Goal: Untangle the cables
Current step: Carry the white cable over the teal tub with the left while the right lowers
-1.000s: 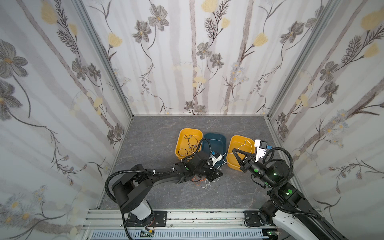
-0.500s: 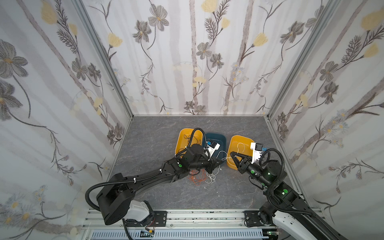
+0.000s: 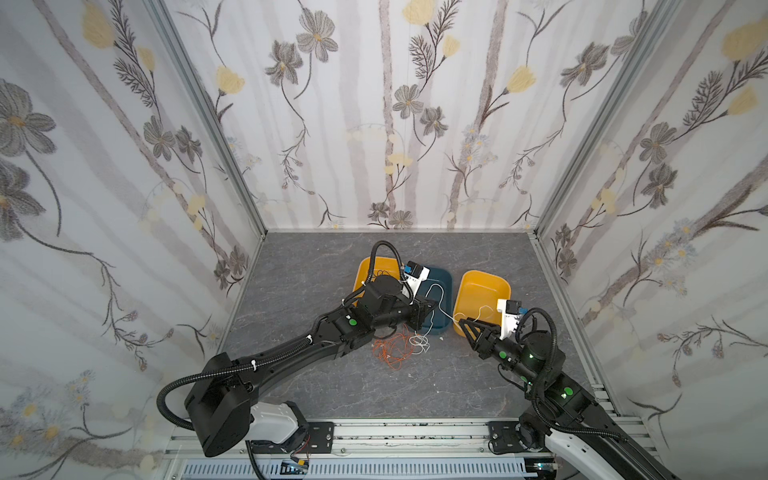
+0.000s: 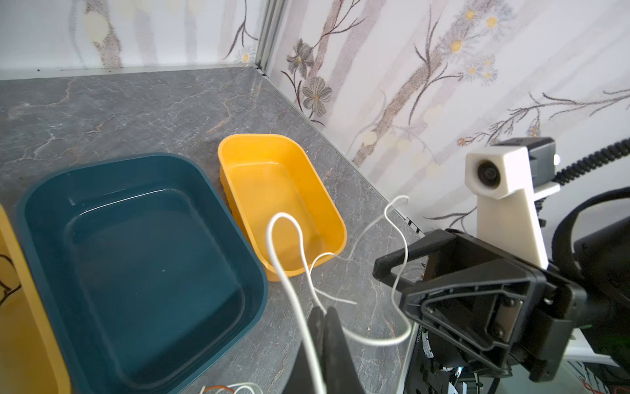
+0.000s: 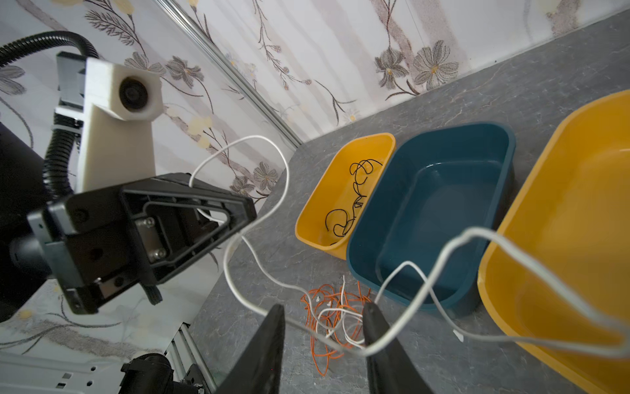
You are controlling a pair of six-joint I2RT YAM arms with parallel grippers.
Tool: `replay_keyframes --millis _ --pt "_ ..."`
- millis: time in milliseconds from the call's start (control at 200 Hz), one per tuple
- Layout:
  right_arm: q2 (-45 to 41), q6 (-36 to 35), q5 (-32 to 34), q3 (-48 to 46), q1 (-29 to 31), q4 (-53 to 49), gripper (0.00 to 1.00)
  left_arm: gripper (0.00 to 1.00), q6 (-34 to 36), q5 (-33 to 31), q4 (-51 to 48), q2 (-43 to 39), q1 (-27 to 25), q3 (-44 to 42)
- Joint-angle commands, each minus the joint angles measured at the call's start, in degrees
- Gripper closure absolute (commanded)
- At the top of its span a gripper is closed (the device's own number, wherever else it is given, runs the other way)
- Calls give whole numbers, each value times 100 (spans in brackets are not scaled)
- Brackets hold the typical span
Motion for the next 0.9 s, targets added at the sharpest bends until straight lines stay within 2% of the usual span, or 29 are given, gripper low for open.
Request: replay_keyframes --millis 0,115,215,425,620,894 --pt "-160 168 46 -167 -4 -21 57 100 -229 -334 -138 -18 56 50" --pt "-192 183 -35 -309 -6 -24 55 100 -375 -504 -133 -93 112 47" --pt "96 119 -449 -478 3 316 55 100 -406 -445 -96 -164 124 104" --pt "1324 432 -893 -745 189 1505 55 100 -424 -455 -184 -261 125 242" --pt "2555 448 -915 -575 628 2383 47 100 -512 -496 -192 -357 132 294" --pt "4001 615 -1268 -208 748 3569 39 100 -495 -496 -322 -520 125 425"
